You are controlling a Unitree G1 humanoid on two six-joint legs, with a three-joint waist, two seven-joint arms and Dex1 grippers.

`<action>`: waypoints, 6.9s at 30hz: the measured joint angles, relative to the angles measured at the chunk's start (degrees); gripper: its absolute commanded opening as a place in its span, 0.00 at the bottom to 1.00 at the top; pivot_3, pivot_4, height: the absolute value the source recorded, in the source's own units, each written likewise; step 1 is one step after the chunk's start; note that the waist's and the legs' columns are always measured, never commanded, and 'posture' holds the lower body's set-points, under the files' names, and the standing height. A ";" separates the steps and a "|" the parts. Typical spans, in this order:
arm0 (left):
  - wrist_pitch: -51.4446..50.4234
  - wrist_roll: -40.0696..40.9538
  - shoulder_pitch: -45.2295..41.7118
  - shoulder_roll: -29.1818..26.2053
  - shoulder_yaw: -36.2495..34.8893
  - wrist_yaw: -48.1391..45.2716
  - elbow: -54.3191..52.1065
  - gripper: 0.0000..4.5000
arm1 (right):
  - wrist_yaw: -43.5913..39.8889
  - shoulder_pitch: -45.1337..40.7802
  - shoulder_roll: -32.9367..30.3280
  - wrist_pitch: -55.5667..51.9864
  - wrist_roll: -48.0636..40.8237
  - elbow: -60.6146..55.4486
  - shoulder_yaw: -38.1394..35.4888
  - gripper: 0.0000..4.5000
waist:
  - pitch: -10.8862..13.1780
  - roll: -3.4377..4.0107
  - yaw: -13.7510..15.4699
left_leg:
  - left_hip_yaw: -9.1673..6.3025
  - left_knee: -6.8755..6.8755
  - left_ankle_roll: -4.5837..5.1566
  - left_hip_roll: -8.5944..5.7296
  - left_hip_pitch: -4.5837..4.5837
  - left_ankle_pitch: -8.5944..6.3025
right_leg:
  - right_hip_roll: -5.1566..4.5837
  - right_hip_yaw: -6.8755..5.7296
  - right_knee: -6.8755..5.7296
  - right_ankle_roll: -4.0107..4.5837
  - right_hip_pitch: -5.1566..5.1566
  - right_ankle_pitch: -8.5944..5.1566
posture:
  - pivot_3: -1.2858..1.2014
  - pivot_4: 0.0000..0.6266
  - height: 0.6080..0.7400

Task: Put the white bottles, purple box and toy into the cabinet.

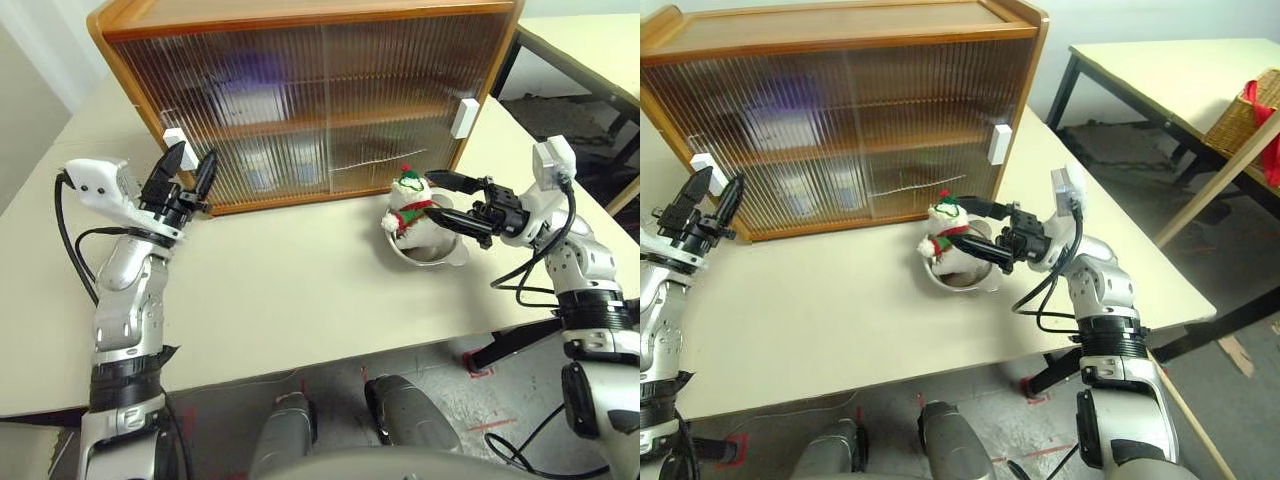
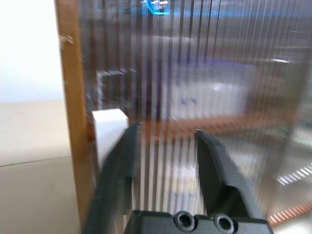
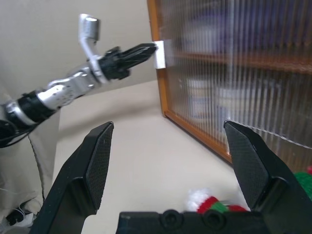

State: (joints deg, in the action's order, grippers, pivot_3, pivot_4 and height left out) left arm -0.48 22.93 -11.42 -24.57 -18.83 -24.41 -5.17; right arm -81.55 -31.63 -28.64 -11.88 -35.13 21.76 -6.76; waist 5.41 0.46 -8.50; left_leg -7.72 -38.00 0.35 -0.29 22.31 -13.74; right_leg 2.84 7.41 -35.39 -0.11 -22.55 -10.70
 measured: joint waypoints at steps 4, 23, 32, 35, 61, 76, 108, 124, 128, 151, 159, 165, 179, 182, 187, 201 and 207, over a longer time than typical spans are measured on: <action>-1.16 3.29 4.20 -0.52 -0.08 -4.58 -2.55 1.00 | 1.10 -1.92 -1.10 -0.72 0.14 2.78 -0.99 1.00 | 0.00 0.00 0.56 | 0.05 0.01 -0.09 0.31 0.02 -0.05 | -0.02 0.04 0.02 0.02 -0.03 -0.04 | 0.45 0.14 1.00; -5.55 7.57 13.26 -4.38 -2.34 -9.81 -7.36 1.00 | 23.45 -2.31 -4.76 -6.97 3.04 -3.83 -7.69 1.00 | 0.03 0.04 0.51 | 0.03 0.27 -0.27 0.57 0.60 -0.24 | 0.02 0.06 0.04 0.15 -0.72 -0.23 | 0.43 0.18 1.00; -5.65 7.61 14.97 -4.28 -2.41 -9.85 -8.22 1.00 | 24.10 -1.47 -5.07 -8.03 3.28 -2.64 -7.83 1.00 | 0.05 0.06 0.34 | 0.06 0.27 -0.28 0.60 0.76 -0.30 | 0.04 0.11 0.03 0.12 -0.90 -0.28 | 0.43 0.18 1.00; -5.66 7.57 14.97 -4.29 -2.41 -9.87 -8.22 1.00 | 27.10 -1.46 -5.07 -7.79 4.74 -2.60 -7.82 1.00 | 0.05 0.07 0.34 | 0.06 0.27 -0.28 0.61 0.76 -0.31 | 0.04 0.11 0.03 0.12 -0.90 -0.28 | 0.43 0.19 1.00; -3.95 14.10 25.97 -5.88 -3.23 -23.16 -16.12 1.00 | 31.42 -8.60 -5.86 -2.11 6.80 8.73 -9.16 0.01 | 0.10 0.16 0.97 | 0.05 0.40 -0.31 0.73 1.13 -0.41 | 0.03 0.12 -0.08 0.22 -1.45 -0.36 | 0.45 0.19 1.00; -6.43 19.12 26.58 -7.99 -0.32 -30.62 -20.55 1.00 | 36.69 -10.32 -6.13 -2.19 8.48 11.60 -10.05 0.01 | 0.09 0.25 1.92 | 0.06 0.39 -0.32 0.79 1.13 -0.41 | 0.02 0.15 -0.29 0.27 -1.58 -0.36 | 0.44 0.17 1.00; -2.67 17.47 27.76 -7.08 -0.21 -34.65 -17.35 1.00 | 31.94 -13.97 -0.83 -5.92 8.43 11.20 -8.40 0.01 | -0.02 0.41 1.86 | 0.08 0.22 -0.26 0.87 0.96 -0.38 | 0.16 0.15 -0.82 0.36 -1.62 -0.42 | 0.45 0.15 1.00; -0.61 15.03 26.82 -7.57 -0.33 -34.58 -14.72 1.00 | 29.51 -15.64 4.60 -5.21 9.24 10.85 -4.80 0.01 | -0.05 0.45 1.72 | 0.08 0.22 -0.25 0.91 0.95 -0.37 | 0.22 0.14 -0.85 0.50 -1.64 -0.36 | 0.46 0.16 1.00; 0.19 14.87 26.88 -7.56 -0.32 -34.62 -14.33 1.00 | 29.31 -17.09 6.74 -5.21 9.28 10.87 -3.61 0.01 | -0.05 0.45 1.79 | 0.06 0.23 -0.24 0.92 0.95 -0.36 | 0.23 0.13 -0.87 0.54 -1.66 -0.35 | 0.46 0.16 1.00; 2.20 13.65 28.30 -7.47 -0.33 -33.98 -13.63 1.00 | 27.86 -18.14 13.23 -5.25 9.28 10.38 0.17 0.01 | -0.05 0.45 2.15 | 0.06 0.30 -0.29 0.98 1.04 -0.39 | 0.24 0.12 -0.90 0.72 -1.82 -0.41 | 0.47 0.17 1.00; 2.63 13.62 29.02 -7.47 -0.54 -33.78 -13.63 1.00 | 27.85 -20.70 15.94 -5.23 9.27 10.73 0.74 0.01 | -0.05 0.45 2.51 | 0.03 0.34 -0.30 1.00 1.07 -0.40 | 0.25 0.07 -0.92 0.80 -1.88 -0.45 | 0.48 0.17 1.00; 2.74 13.59 29.14 -7.48 -0.54 -33.64 -13.63 1.00 | 27.06 -21.24 17.38 -5.23 9.27 10.83 0.98 0.01 | -0.05 0.45 2.78 | 0.03 0.34 -0.32 1.00 1.10 -0.41 | 0.25 0.06 -0.93 0.82 -1.92 -0.45 | 0.48 0.17 1.00; 3.13 13.59 28.79 -7.48 -0.54 -33.42 -13.04 1.00 | 25.90 -21.29 16.72 -5.13 9.88 11.07 1.60 0.04 | -0.05 0.45 2.83 | 0.04 0.33 -0.32 1.16 1.09 -0.41 | 0.35 0.02 -1.02 0.96 -1.97 -0.42 | 0.48 0.18 1.00; 3.17 13.71 27.96 -7.22 -0.58 -32.88 -13.04 1.00 | 22.99 -21.14 12.41 -5.50 10.91 11.34 2.56 0.22 | -0.05 0.45 3.20 | 0.04 0.29 -0.32 1.15 1.11 -0.41 | 0.33 0.01 -1.01 0.96 -1.94 -0.42 | 0.48 0.18 1.00; 3.07 14.21 27.18 -7.34 -1.38 -32.52 -13.00 1.00 | 17.63 -21.04 2.95 -9.87 11.19 12.57 2.67 0.63 | -0.05 0.44 3.92 | 0.08 0.24 -0.36 1.13 1.12 -0.41 | 0.32 0.02 -0.98 0.94 -1.90 -0.43 | 0.47 0.18 1.00; 2.53 15.25 26.35 -7.92 -1.42 -33.25 -12.55 1.00 | 10.84 -13.86 -18.61 -46.74 6.67 -12.47 7.90 0.99 | -0.02 0.42 3.24 | 0.21 0.25 -0.40 1.00 0.81 -0.40 | 0.36 0.08 -0.98 0.14 -1.57 -0.95 | 0.47 0.19 1.00; 2.46 15.77 27.62 -8.34 -1.26 -36.12 -12.74 1.00 | 16.61 -12.86 -17.68 -50.88 7.20 -17.99 9.87 0.99 | -0.02 0.41 3.32 | 0.13 0.28 -0.42 1.00 0.81 -0.41 | 0.36 0.07 -0.97 0.10 -1.58 -0.98 | 0.47 0.19 1.00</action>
State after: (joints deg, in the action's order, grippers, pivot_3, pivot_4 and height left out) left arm 1.97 38.70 16.20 -32.91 -20.09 -60.53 -17.92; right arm -64.94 -44.49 -46.32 -62.76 -27.93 3.77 3.11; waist 5.39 0.87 -5.17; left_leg -7.59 -37.72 -0.07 0.71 23.12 -14.16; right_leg 3.20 7.48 -36.36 -0.01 -24.13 -11.68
